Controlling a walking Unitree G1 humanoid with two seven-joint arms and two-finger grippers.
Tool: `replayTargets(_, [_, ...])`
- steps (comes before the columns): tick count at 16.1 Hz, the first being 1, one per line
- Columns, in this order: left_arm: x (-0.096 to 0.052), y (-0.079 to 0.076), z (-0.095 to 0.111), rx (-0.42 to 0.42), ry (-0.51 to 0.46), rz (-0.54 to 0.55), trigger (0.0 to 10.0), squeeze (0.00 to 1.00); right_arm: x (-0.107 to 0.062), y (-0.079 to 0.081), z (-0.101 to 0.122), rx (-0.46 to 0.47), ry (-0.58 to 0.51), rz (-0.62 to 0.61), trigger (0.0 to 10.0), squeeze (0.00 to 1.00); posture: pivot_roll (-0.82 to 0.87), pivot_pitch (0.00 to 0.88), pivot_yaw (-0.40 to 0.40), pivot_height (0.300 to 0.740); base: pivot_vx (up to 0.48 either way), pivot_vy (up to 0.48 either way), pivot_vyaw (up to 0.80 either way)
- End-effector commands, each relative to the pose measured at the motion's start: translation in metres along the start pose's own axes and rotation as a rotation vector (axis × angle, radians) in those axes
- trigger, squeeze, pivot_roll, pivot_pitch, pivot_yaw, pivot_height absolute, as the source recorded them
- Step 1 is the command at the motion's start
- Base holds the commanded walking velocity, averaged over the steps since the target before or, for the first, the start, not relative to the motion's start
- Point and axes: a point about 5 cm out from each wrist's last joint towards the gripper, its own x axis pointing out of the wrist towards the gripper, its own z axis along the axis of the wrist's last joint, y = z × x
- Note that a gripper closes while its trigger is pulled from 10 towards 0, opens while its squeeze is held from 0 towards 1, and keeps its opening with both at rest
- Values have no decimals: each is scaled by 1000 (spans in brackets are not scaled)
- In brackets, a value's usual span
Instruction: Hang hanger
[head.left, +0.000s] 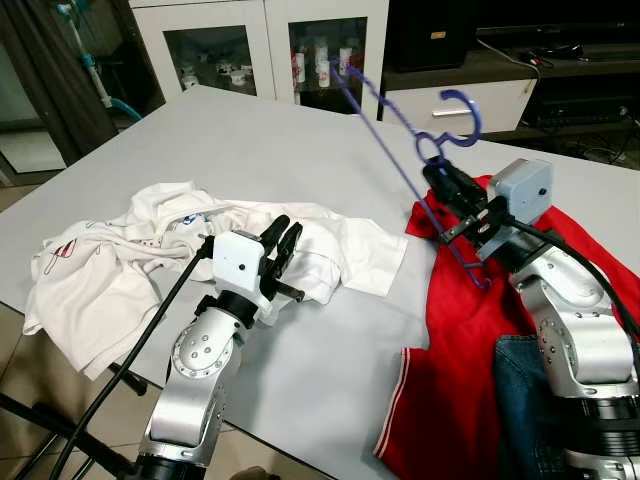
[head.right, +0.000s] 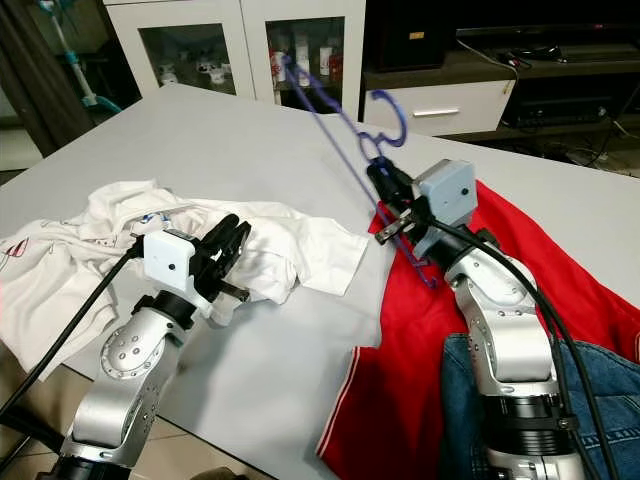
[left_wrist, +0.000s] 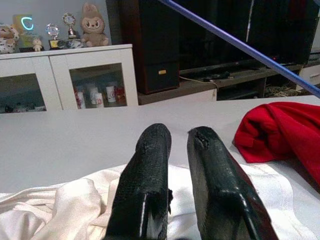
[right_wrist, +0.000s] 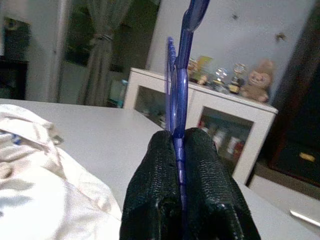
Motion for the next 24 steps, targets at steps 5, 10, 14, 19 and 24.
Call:
replayTargets(5, [2,1,5,18,-13,9,10000,0,5,28,-2,81,-40,-27,10000,0,-86,0,71,740,0,0,0])
replayTargets(10, [8,-3,7,19,-25,0,10000,0,5,35,-11,115,-24,-85,10000,0,-84,0,66,740,0,0,0])
replayTargets(14, [8,4,5,26,-15,10,10000,0,8,34,-6,108,-49,-115,10000,0,-94,0,76,740,0,0,0])
replayTargets(19, [5,2,12,37,-33,10,10000,0,15,42,-9,128,-51,-86,10000,0,-27,0,49,740,0,0,0])
replayTargets(24, [10,8,9,28,-26,65,10000,0,29,39,1,101,-92,-66,10000,0,-41,0,38,740,0,0,0])
